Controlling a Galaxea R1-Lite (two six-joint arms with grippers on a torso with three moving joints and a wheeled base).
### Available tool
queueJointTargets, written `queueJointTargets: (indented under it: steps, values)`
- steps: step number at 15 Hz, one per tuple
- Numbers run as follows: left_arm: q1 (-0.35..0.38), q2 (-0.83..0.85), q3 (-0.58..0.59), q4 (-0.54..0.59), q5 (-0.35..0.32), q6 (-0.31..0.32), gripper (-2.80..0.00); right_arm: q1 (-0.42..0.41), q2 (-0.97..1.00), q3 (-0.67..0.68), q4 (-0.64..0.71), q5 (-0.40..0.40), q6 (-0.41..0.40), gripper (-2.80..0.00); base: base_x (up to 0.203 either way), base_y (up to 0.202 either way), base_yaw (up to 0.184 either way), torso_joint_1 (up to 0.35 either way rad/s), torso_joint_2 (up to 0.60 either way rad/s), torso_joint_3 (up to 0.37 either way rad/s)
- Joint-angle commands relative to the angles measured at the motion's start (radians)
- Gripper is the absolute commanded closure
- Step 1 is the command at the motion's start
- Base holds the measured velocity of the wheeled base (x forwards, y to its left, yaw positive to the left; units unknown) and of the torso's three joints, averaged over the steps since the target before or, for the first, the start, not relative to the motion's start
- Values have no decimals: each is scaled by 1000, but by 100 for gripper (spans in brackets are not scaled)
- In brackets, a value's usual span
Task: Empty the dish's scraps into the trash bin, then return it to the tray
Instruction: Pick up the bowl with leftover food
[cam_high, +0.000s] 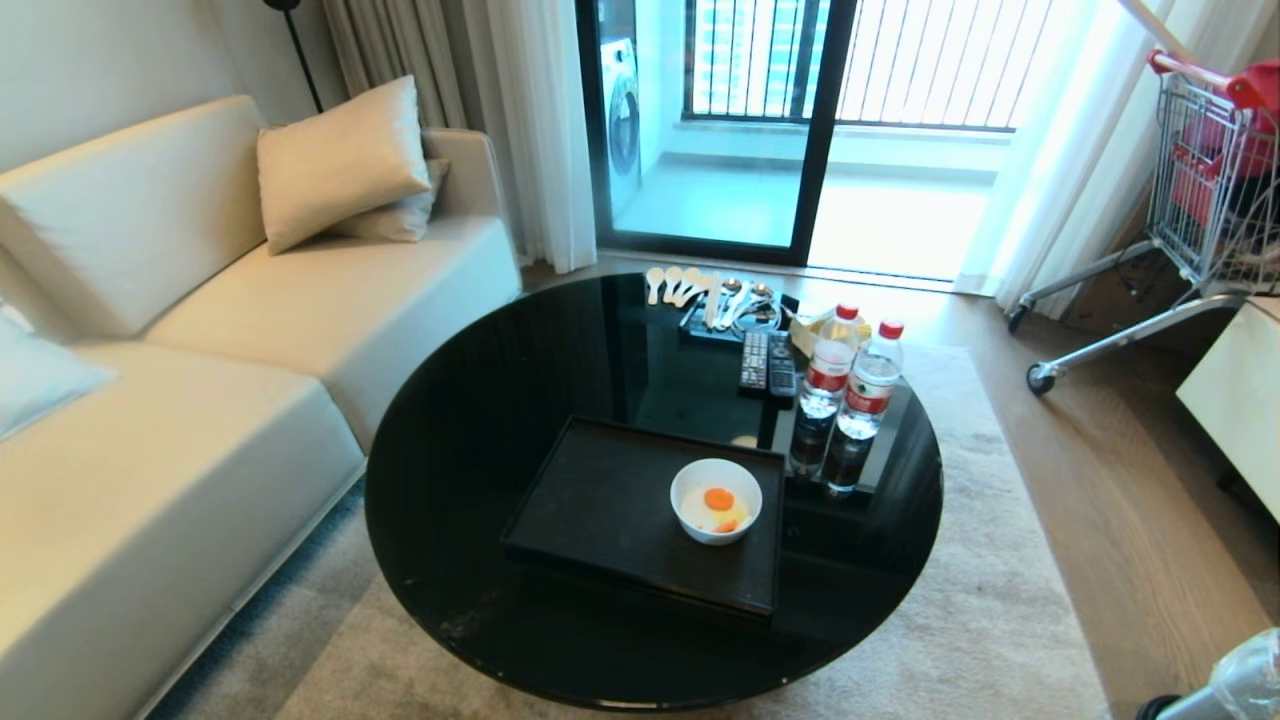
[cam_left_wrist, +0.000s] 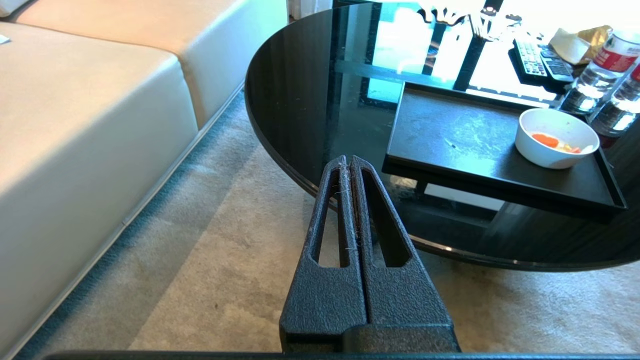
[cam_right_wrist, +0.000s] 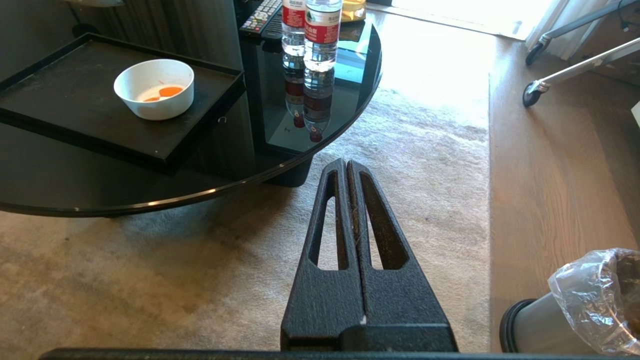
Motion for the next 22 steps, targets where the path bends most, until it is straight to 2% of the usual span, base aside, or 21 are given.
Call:
queueJointTargets:
  steps: [1, 8, 10, 11, 13, 14, 18, 22]
  values:
    - [0, 0, 0, 0, 0, -1, 0, 0, 0, 0, 0, 1, -2, 0, 0, 0, 0, 0, 0, 0]
    - [0, 0, 0, 0, 0, -1, 0, 0, 0, 0, 1, 1, -9, 0, 0, 0, 0, 0, 0, 0]
    - [0, 0, 0, 0, 0, -1, 0, 0, 0, 3, -2, 2, -43, 0, 0, 0, 0, 0, 0, 0]
    - [0, 0, 0, 0, 0, -1, 0, 1, 0, -16, -2, 13, -70, 0, 0, 0, 0, 0, 0, 0]
    - [0, 0, 0, 0, 0, -1, 0, 1, 4, -75, 6, 91, -84, 0, 0, 0, 0, 0, 0, 0]
    - [0, 0, 0, 0, 0, -1, 0, 0, 29, -114, 8, 125, -92, 0, 0, 0, 0, 0, 0, 0]
    - [0, 0, 0, 0, 0, -1, 0, 0, 180, -245, 11, 143, -188, 0, 0, 0, 0, 0, 0, 0]
    - [0, 0, 0, 0, 0, -1, 0, 0, 450, -362, 4, 218, -275, 0, 0, 0, 0, 0, 0, 0]
